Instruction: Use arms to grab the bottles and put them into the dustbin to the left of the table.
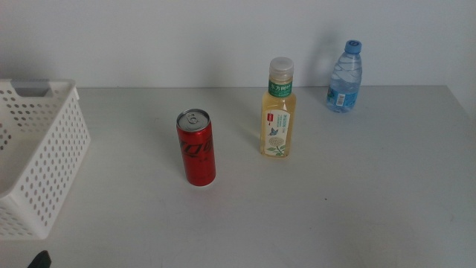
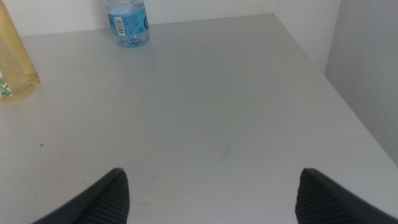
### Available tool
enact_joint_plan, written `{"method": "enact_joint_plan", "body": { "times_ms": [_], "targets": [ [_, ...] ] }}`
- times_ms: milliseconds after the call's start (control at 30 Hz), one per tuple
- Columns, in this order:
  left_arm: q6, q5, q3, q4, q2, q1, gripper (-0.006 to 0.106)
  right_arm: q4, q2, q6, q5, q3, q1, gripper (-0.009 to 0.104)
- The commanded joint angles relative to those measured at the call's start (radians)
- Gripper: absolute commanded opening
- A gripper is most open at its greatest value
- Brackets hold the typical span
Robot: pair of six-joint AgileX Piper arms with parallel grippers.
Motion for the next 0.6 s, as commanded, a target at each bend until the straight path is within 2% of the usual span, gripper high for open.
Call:
{"method": "enact_joint_plan", "body": {
  "times_ms": [0,133,433,567],
  "targets": [
    [-0.011,-0.102,0.000,-0.041,0.043,-0.026,0.092,-0.013,-0.021,-0.005,-0.052,-0.008,0.001,0.094],
    [-0.010,-0.277,0.000,-0.107,0.191,-0.113,0.092,-0.013,-0.021,-0.005,-0.052,-0.008,0.001,0.094],
    [0.001,-0.914,0.000,-0.096,0.742,-0.402,0.092,-0.013,-0.021,-0.005,-0.052,-0.008,0.001,0.094],
    [0.001,-1.192,0.001,-0.116,0.992,-0.472,0.092,-0.013,-0.021,-0.005,-0.052,-0.008,0.001,0.094]
  ]
}}
